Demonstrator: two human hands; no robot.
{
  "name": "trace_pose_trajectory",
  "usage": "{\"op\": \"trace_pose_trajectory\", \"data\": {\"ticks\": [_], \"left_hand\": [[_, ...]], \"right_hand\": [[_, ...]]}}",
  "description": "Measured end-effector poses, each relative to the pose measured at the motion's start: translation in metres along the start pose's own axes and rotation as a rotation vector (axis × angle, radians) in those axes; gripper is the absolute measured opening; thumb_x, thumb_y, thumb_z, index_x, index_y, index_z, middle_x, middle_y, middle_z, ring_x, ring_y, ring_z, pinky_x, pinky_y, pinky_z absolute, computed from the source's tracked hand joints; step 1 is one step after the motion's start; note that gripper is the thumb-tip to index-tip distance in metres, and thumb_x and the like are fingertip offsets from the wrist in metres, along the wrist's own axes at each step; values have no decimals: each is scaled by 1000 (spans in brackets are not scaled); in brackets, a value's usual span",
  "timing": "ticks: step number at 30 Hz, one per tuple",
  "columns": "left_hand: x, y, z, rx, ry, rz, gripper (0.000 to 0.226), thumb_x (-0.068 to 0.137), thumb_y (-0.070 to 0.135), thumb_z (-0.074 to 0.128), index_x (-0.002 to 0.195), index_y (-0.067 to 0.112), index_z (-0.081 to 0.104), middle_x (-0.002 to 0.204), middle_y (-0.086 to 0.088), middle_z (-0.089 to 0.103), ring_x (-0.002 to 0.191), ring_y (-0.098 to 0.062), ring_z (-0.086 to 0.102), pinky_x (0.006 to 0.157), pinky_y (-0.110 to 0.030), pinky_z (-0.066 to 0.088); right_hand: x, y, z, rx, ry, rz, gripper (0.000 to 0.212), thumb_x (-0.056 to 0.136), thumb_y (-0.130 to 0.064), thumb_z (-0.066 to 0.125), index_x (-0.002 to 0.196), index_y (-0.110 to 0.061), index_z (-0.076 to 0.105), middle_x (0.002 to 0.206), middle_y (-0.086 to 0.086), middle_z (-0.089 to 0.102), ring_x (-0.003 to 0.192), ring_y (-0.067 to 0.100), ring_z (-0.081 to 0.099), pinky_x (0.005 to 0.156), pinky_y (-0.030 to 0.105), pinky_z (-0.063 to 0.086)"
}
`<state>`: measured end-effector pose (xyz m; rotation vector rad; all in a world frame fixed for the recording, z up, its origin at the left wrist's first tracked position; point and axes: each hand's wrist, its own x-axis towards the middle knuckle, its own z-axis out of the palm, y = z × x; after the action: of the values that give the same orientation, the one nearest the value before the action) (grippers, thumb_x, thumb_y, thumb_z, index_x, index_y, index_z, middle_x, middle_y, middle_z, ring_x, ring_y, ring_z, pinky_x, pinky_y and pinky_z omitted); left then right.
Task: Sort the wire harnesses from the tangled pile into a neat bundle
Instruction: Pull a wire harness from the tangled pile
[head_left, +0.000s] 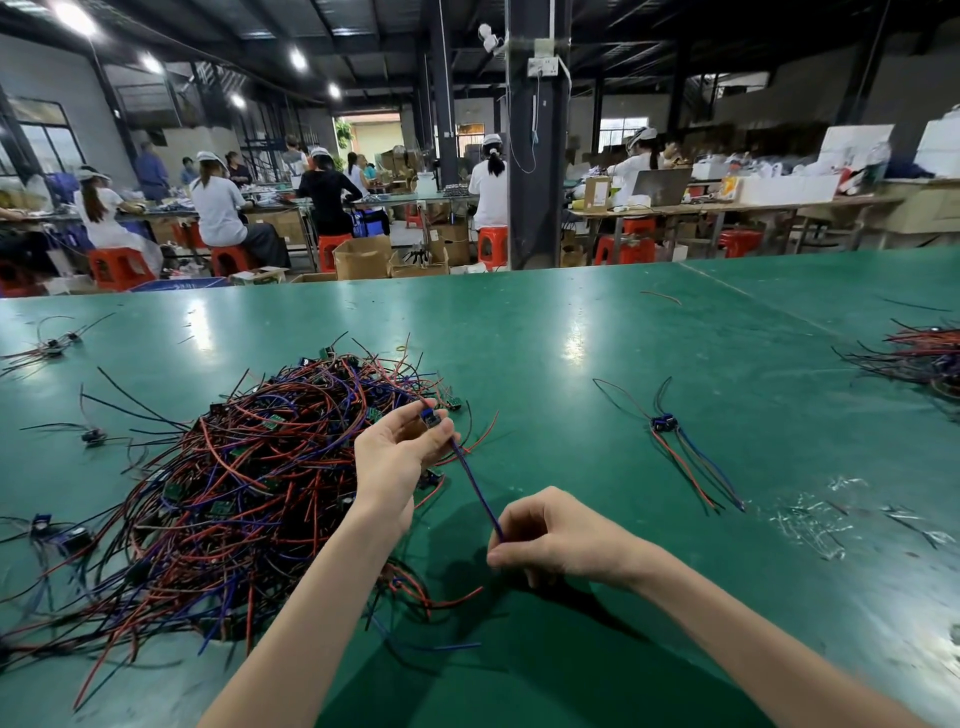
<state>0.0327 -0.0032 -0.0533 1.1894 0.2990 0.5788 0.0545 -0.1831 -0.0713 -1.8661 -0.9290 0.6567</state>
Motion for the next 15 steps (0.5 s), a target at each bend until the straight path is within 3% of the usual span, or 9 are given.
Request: {"op": "trace_pose_trajectory", "data": {"ticks": [3, 6, 11, 15], "left_hand": [[0, 1, -1, 14, 10, 12, 34, 79, -12, 64, 112, -2, 61, 83, -8, 65, 64, -13, 64, 71, -23, 57], [0, 2, -1, 33, 4, 26, 35, 78, -11, 66, 112, -1, 61, 83, -7, 66, 67, -14, 64, 69, -21, 57], [-2, -1, 0, 36, -20, 20, 28, 75, -14, 67, 96, 5, 66, 78, -7, 69, 61, -11, 66, 60, -20, 56], [-5, -5, 4, 24, -50, -1, 28, 74, -16, 66, 93, 4, 65, 78, -10, 68, 58, -14, 66, 59, -21, 56]], "right_hand": [[-1, 0, 6, -38, -7, -38, 9, 88, -9, 63, 80, -13, 63, 69, -1, 68, 43, 11, 53, 44, 23, 44], [-1, -1, 9, -106, 2, -64, 7, 90, -10, 61, 87, -9, 67, 66, -5, 66, 41, 9, 49, 44, 21, 43], [-4, -7, 9, -172, -33, -87, 12, 92, -7, 57, 95, -5, 68, 67, -5, 63, 52, 15, 52, 51, 21, 46], [-8, -15, 13, -212, -15, -224, 13, 89, 2, 55, 95, -1, 67, 69, -12, 55, 54, -5, 51, 57, 7, 37]]}}
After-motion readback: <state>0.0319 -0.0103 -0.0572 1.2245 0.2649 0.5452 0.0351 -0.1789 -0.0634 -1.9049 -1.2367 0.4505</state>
